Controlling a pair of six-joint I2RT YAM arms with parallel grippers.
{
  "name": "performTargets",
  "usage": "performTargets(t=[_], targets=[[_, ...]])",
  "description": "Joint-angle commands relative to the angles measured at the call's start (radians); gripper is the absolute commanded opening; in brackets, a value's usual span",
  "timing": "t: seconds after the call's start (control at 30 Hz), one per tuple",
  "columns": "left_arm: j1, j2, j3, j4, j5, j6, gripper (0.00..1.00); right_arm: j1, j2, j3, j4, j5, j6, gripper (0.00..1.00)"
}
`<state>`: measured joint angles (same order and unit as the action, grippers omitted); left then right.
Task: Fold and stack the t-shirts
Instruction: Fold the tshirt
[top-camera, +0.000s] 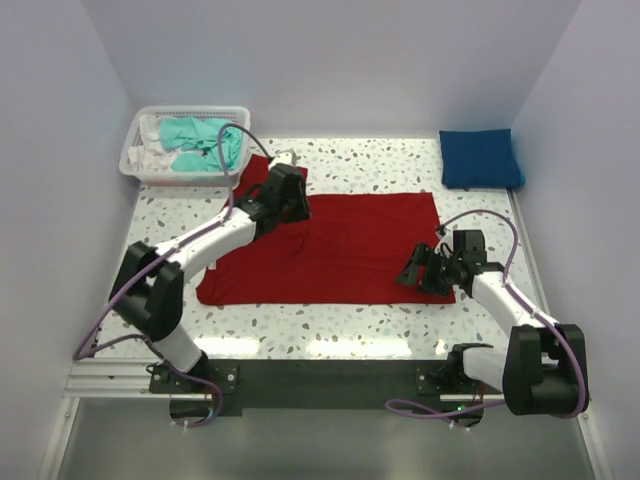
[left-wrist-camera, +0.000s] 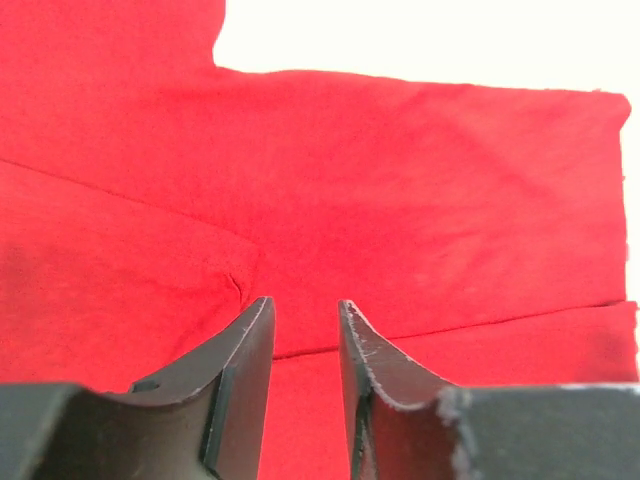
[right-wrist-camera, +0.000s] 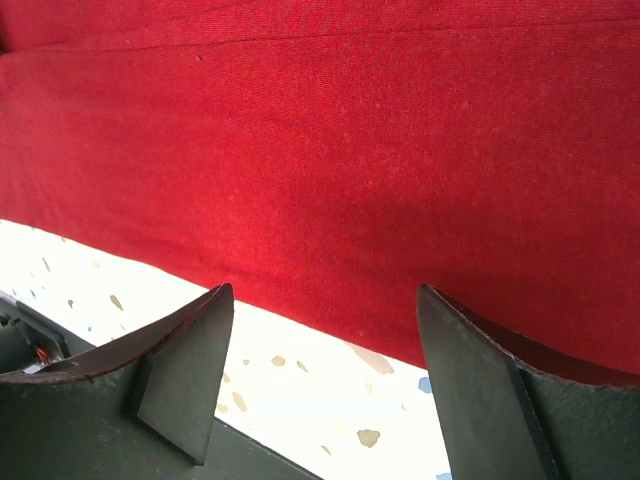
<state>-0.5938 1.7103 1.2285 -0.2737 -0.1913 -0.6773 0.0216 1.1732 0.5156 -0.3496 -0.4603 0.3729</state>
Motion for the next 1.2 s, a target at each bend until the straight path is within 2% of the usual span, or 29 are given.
performTargets(t=[0.0,0.13,0.3,0.53,0.67,0.83,1.03,1.17], targets=[[0.05,-0.124,-0.058,-0.036,-0.056,-0.031,0.38,0.006,-0.004,0.017,0.021,-0.012,-0.008,0.77],[0.166,-0.208,-0.135,-0.088,-0.02,-0.006,0.4,0.011,0.008,0.067,-0.026,0.032,0.011,0.77],[0.291,-0.225,-0.198,-0.147,-0.02,0.087,0.4,0.032,0.049,0.176,-0.087,0.114,0.066,0.76],[0.344,-0.199,-0.27,-0.134,-0.039,0.185,0.39,0.032,0.193,0.311,-0.118,0.198,0.084,0.76],[0.35,-0.179,-0.294,-0.151,-0.028,0.183,0.39,0.032,0.276,0.363,-0.143,0.187,0.083,0.76],[0.35,-0.155,-0.319,-0.182,0.006,0.156,0.39,0.023,0.333,0.353,-0.157,0.219,0.067,0.76],[0.35,-0.11,-0.383,-0.216,0.081,0.105,0.38,-0.097,0.393,0.29,-0.172,0.189,0.074,0.76],[0.35,-0.09,-0.434,-0.251,0.128,0.087,0.38,-0.185,0.376,0.244,-0.218,0.259,0.051,0.76]])
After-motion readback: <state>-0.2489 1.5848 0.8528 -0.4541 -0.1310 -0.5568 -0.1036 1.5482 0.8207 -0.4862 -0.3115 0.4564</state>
